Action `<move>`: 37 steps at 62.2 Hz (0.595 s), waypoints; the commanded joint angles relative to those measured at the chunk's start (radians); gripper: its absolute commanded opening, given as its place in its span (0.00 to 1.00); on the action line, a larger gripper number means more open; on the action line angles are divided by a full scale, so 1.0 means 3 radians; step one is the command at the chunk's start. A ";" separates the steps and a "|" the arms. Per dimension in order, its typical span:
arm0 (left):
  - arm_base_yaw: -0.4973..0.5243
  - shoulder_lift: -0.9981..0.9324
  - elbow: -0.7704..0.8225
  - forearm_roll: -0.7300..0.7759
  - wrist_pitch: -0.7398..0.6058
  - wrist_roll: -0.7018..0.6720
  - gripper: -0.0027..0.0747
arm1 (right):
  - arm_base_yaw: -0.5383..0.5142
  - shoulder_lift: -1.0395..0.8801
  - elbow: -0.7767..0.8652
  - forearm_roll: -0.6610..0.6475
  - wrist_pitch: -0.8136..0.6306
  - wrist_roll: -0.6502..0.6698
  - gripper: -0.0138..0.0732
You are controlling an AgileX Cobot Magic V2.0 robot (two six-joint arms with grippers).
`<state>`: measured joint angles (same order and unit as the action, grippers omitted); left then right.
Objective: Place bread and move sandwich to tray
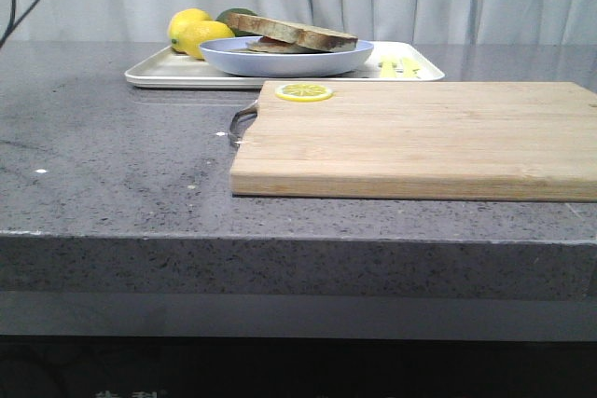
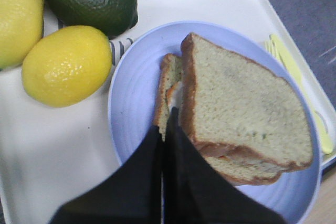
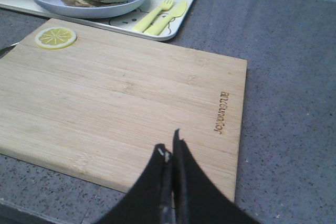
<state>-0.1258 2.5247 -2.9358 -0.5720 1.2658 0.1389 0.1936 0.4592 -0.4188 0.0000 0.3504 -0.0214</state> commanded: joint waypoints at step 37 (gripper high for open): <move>-0.0088 -0.1102 -0.0159 0.0328 0.0046 -0.0463 0.01 | -0.0013 0.0013 -0.0085 0.0000 -0.0259 -0.0006 0.03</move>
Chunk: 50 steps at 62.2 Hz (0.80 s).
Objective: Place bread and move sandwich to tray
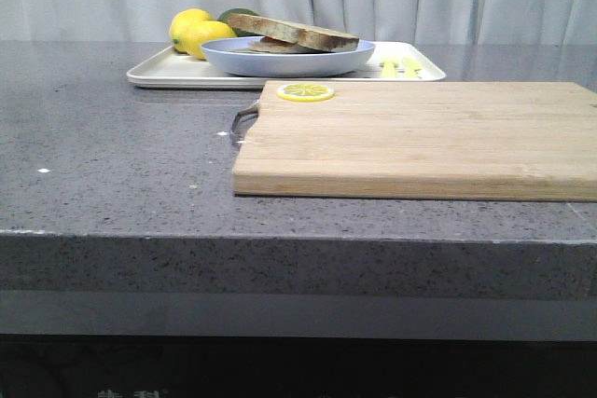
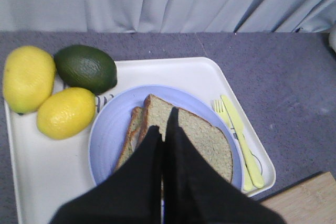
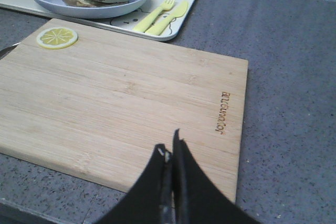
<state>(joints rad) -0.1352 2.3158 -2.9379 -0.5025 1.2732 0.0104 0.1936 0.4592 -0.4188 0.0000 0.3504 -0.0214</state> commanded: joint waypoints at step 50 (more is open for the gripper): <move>-0.0297 -0.2883 0.4144 0.1778 -0.0674 -0.0010 0.01 | -0.0013 0.0013 -0.0085 0.0000 -0.0259 -0.0006 0.03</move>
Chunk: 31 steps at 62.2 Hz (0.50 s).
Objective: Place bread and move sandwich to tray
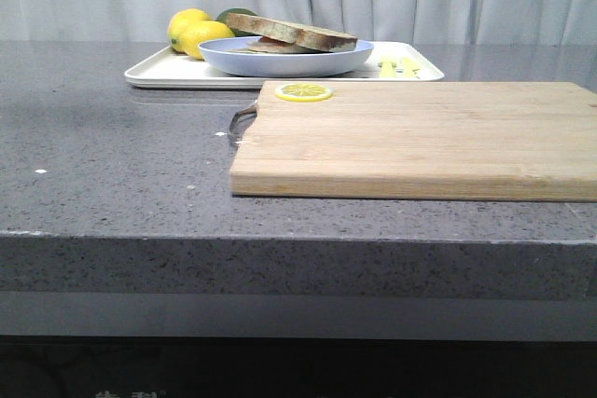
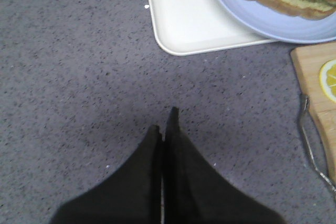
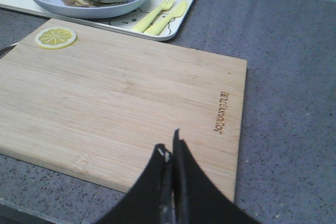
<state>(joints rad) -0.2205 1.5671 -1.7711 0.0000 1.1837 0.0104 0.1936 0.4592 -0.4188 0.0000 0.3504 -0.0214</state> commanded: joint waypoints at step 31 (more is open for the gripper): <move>-0.0012 -0.2281 0.2251 0.0051 -0.0987 -0.0010 0.01 | -0.0013 0.0013 -0.0085 0.0000 -0.0259 -0.0006 0.03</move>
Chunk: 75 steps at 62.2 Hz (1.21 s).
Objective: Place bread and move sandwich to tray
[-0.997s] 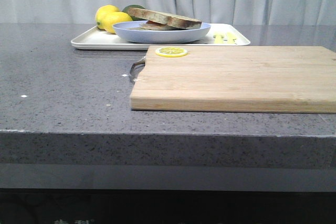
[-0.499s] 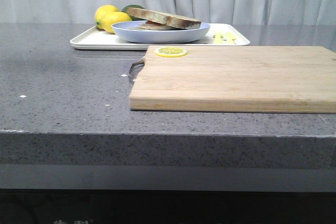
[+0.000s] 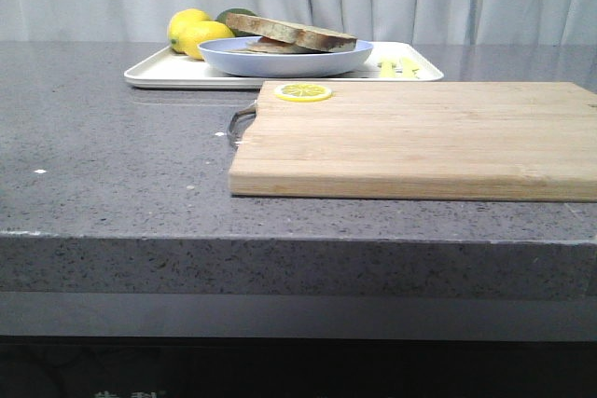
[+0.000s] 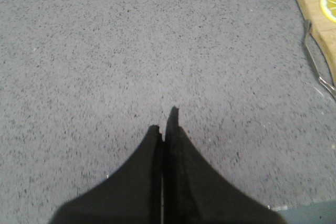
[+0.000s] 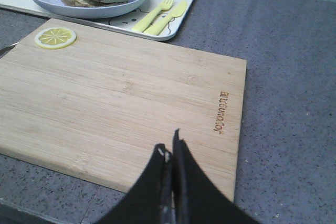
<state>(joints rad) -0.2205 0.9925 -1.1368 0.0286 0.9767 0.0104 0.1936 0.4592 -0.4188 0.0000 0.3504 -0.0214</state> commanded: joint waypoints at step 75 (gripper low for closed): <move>-0.0012 -0.2235 0.1085 -0.0342 -0.1030 -0.0010 0.01 | -0.0013 0.0013 -0.0085 0.0000 -0.0259 -0.0006 0.03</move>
<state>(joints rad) -0.2205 0.3102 -0.7873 -0.0628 0.7569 0.0104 0.1936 0.4592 -0.4188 0.0000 0.3504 -0.0214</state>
